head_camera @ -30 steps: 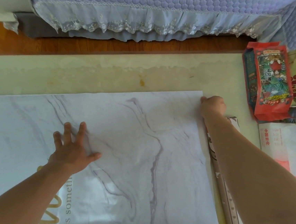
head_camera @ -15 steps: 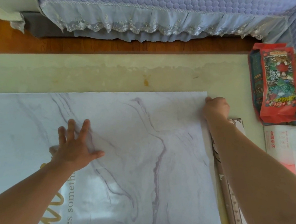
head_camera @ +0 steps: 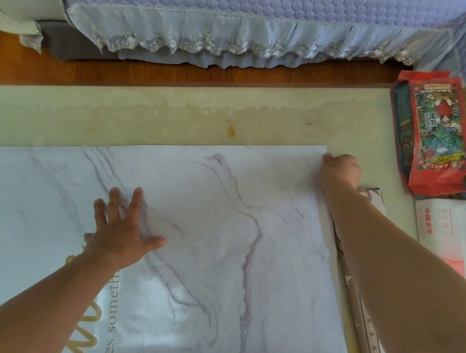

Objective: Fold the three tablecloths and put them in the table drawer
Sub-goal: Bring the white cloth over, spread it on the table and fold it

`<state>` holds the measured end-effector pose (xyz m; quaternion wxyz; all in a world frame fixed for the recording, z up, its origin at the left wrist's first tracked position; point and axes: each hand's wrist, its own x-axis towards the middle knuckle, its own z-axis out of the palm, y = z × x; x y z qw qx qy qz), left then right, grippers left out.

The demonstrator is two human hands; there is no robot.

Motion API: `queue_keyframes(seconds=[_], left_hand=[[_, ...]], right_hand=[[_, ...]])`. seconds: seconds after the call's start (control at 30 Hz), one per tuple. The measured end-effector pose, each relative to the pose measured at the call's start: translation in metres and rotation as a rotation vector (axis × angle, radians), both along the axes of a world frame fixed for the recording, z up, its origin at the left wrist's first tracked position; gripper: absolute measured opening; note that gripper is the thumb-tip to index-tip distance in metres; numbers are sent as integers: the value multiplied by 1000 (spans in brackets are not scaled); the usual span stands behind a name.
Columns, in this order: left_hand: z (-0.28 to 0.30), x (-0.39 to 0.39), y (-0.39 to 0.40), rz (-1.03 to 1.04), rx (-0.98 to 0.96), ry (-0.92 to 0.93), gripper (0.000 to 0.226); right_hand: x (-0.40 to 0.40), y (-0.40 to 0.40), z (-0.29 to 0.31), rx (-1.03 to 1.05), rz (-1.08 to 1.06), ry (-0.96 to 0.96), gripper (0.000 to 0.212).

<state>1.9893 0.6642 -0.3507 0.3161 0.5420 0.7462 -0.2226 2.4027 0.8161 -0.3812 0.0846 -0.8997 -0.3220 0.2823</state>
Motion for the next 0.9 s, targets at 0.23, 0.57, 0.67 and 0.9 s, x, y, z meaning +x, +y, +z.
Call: queue_keyframes(seconds=[0.23, 0.57, 0.67, 0.9], left_hand=[[-2, 0, 5, -11, -46, 20, 126], [-1, 3, 13, 54, -9, -29, 132], [-2, 0, 5, 38, 22, -34, 129], [-12, 10, -91, -128, 475, -46, 82]], right_hand=[[-2, 0, 8, 64, -94, 19, 43], [-185, -241, 16, 348, 927, 5, 41], [-192, -340, 7, 236, 866, -49, 48], [-184, -388, -22, 168, 960, -194, 66]])
